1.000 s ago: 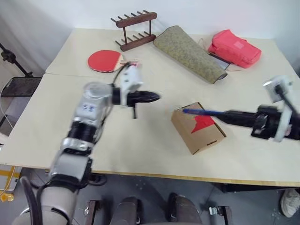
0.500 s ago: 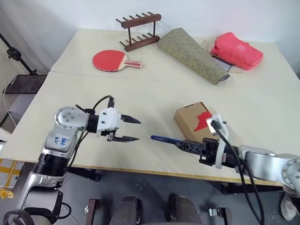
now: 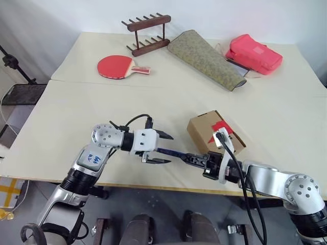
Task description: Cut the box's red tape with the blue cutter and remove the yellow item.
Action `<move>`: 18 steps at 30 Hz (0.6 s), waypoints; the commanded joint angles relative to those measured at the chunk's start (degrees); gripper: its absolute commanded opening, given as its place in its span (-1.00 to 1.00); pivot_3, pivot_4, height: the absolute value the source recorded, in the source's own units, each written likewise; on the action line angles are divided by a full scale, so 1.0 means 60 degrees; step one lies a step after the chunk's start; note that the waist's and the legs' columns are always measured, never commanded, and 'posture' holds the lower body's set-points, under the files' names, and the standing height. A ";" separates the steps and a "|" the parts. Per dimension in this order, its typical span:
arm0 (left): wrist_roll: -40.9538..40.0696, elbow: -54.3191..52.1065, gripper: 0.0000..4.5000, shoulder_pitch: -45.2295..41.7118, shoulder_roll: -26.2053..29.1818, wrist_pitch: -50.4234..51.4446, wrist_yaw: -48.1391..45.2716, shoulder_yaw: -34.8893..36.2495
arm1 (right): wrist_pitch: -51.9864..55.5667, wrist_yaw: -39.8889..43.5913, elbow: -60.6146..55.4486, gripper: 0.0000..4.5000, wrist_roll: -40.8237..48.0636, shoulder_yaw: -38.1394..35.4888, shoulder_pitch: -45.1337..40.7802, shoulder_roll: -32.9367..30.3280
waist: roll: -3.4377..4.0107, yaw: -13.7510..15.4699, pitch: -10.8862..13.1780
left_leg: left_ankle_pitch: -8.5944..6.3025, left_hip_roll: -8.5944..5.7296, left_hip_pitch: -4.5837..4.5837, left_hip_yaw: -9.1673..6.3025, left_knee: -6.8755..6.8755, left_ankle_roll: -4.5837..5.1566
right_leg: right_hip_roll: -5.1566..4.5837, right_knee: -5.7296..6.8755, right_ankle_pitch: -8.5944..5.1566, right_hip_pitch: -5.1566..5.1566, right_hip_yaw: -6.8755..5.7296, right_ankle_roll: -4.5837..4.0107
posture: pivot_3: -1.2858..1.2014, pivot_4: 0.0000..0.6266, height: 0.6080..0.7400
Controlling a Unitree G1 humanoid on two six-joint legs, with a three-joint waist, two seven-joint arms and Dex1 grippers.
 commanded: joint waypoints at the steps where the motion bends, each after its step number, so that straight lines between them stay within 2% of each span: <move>1: 0.0293 0.0127 0.70 -0.0127 0.0078 -0.0616 -0.0022 -0.0182 | -0.0125 -0.0006 -0.0507 -0.92 0.0175 -0.0152 0.0118 0.0076 | 0.0000 -0.0005 0.0000 | 0.0000 0.0000 0.0001 0.0000 0.0000 0.0000 | 0.0000 0.0003 0.0000 0.0000 0.0001 0.0000 | 0.03 -0.52 1.00; 3: 0.0445 0.0278 0.70 -0.0151 0.0077 -0.0952 0.0082 -0.0214 | -0.0149 -0.0033 -0.0523 -0.92 0.0175 -0.0175 0.0167 0.0065 | 0.0000 -0.0001 0.0000 | 0.0000 0.0000 0.0001 0.0000 0.0001 0.0000 | -0.0001 0.0003 0.0000 0.0000 0.0001 0.0000 | 0.03 -0.52 1.00; 6: 0.0482 0.0444 0.45 -0.0180 0.0087 -0.1050 0.0119 -0.0153 | -0.0157 -0.0004 -0.0548 -0.92 0.0175 -0.0218 0.0239 0.0023 | 0.0000 0.0004 0.0000 | 0.0000 0.0000 0.0000 0.0000 0.0002 0.0001 | -0.0003 0.0000 0.0000 0.0001 0.0002 0.0000 | 0.03 -0.52 1.00; 12: 0.0402 0.0498 0.45 -0.0056 0.0206 -0.1266 0.0049 -0.0092 | -0.0168 0.0052 -0.0533 -0.92 0.0175 -0.0283 0.0350 -0.0048 | 0.0001 -0.0002 -0.0001 | 0.0000 0.0002 0.0001 -0.0001 0.0001 0.0002 | -0.0005 0.0003 0.0000 -0.0001 0.0001 0.0000 | 0.03 -0.52 1.00; 15: 0.0344 0.0441 0.20 0.0052 0.0253 -0.1269 0.0058 -0.0045 | -0.0140 0.0090 -0.0497 -0.92 0.0175 -0.0301 0.0370 -0.0074 | 0.0001 -0.0002 -0.0001 | 0.0000 0.0002 0.0001 -0.0002 0.0001 0.0001 | -0.0005 0.0002 0.0000 -0.0001 0.0001 0.0000 | 0.03 -0.52 1.00; 18: 0.0396 0.0474 -0.20 0.0075 0.0310 -0.1317 0.0107 -0.0037 | -0.0115 0.0143 -0.0479 -0.92 0.0175 -0.0317 0.0383 -0.0109 | 0.0001 -0.0006 -0.0001 | 0.0000 0.0002 0.0001 -0.0001 0.0000 0.0002 | -0.0005 0.0002 0.0000 -0.0001 0.0001 -0.0001 | 0.03 -0.52 1.00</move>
